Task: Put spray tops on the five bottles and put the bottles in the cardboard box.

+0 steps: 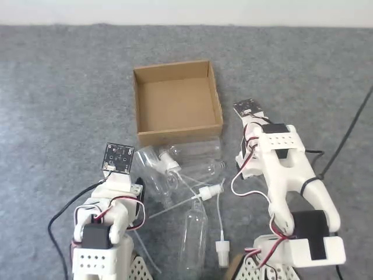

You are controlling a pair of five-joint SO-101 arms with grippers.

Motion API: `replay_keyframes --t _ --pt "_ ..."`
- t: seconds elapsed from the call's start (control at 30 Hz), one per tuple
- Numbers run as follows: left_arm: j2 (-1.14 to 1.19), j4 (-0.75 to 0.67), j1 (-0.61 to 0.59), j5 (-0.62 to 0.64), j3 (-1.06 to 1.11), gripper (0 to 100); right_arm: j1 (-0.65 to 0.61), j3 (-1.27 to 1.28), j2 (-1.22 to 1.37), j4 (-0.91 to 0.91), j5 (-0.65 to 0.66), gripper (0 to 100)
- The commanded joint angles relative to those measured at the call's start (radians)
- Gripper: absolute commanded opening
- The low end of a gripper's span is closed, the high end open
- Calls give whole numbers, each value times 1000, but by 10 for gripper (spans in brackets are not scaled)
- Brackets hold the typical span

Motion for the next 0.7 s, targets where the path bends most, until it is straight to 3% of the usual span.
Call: replay_keyframes --t 0.0,0.67 --pt "-18 3 -2 -5 -13 115 -10 -18 -12 19 32 229" --pt "-18 3 -2 -5 -13 115 -7 -57 -2 18 370 261"
